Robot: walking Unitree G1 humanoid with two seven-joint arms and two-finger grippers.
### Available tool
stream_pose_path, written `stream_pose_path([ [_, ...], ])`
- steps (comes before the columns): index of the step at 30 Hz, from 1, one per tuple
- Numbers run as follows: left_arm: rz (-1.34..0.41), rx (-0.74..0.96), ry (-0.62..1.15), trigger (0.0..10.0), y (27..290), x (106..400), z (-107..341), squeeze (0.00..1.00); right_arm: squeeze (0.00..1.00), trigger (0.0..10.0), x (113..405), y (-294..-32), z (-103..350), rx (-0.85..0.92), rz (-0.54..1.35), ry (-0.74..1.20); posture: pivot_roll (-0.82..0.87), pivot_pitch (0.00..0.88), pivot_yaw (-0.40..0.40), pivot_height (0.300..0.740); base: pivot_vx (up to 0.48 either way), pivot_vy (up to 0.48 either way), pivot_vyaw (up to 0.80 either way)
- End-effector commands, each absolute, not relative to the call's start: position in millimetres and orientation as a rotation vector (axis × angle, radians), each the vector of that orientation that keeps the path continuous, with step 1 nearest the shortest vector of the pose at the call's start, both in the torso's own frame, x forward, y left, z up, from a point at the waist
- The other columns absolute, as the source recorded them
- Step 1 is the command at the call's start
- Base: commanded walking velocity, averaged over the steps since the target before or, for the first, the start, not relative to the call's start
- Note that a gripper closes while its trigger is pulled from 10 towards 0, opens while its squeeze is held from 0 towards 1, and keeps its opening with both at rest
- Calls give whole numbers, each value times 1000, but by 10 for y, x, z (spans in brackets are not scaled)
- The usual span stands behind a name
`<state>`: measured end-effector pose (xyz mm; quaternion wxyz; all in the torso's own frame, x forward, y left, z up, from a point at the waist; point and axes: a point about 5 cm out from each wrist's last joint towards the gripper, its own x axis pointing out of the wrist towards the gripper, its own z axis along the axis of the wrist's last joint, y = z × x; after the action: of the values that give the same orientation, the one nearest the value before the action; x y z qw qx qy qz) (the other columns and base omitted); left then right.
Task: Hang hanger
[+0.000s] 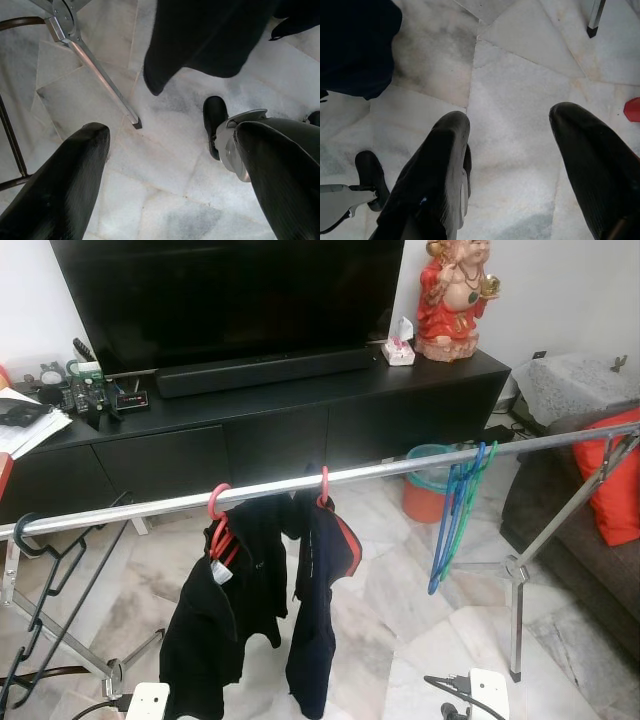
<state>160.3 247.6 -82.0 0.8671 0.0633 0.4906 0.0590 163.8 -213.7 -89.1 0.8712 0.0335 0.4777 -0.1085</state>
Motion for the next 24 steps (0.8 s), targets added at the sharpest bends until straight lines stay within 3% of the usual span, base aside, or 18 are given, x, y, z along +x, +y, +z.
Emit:
stream_pose_path([
  [1,113,121,1035,10000,2434,1600,-836,0,0,10000,1632,-2159,-888,72,-235,994,16,0,-47,740,0,0,0],
  [21,85,135,1025,10000,2388,1656,-824,0,0,10000,1676,-2185,-863,62,-224,978,20,0,-56,740,0,0,0],
  [24,77,146,1026,10000,2380,1662,-824,0,0,10000,1680,-2184,-860,64,-224,972,19,0,-53,740,0,-318,0],
])
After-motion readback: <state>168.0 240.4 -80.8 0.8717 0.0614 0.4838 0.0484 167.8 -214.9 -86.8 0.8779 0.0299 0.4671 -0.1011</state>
